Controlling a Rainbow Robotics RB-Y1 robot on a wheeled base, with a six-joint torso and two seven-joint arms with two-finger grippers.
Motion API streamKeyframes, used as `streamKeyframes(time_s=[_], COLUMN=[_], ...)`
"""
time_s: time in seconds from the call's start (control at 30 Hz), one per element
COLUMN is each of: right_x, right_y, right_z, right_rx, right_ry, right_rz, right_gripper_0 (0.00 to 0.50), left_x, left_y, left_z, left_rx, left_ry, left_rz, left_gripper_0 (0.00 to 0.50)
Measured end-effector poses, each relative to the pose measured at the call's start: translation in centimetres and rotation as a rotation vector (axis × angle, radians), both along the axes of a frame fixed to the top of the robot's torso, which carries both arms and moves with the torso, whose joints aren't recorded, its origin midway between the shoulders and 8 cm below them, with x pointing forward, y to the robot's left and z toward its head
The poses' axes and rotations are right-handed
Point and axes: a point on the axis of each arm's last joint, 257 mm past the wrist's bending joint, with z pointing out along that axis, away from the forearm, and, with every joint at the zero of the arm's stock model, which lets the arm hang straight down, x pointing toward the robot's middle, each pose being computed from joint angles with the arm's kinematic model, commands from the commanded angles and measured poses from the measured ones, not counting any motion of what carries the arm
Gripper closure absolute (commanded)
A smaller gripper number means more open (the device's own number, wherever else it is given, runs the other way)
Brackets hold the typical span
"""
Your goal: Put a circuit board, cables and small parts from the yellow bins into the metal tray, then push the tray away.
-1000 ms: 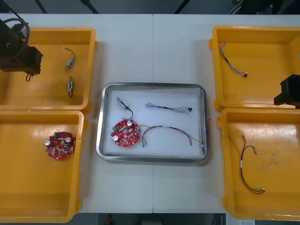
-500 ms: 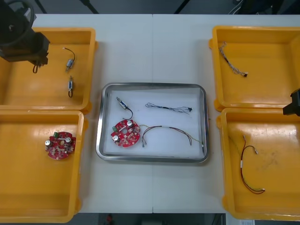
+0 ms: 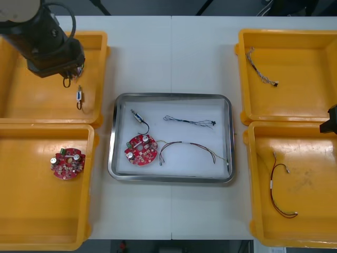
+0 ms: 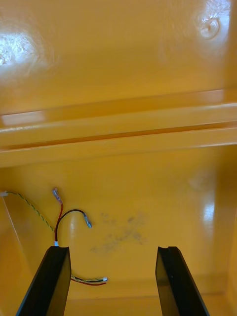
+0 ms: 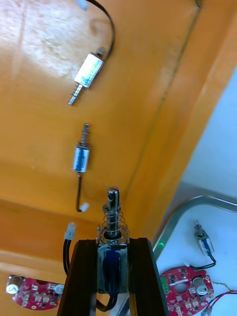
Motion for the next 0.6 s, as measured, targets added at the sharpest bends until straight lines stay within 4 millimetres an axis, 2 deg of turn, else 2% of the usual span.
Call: streamKeyframes(time_s=[0.2,0.43,0.6], right_x=[-0.1,-0.1,-0.2], right_y=[-0.1,-0.1,-0.1], right_z=[-0.2,-0.2,-0.2], right_rx=[0.000,0.000,0.000], right_ry=[0.005,0.005,0.005], right_rz=[-0.002,-0.002,-0.002], right_gripper_0=[0.000,0.000,0.000], left_x=[-0.2,-0.7,-0.7], left_y=[-4.1,-7.7,-10.1], left_z=[-1.0,-2.3,-2.9], left_rx=[-0.024,-0.122,-0.116], left_ry=[-0.001,0.007,-0.006], left_rz=[0.021,0.257,0.253], left_gripper_0=[0.500,0.500,0.500])
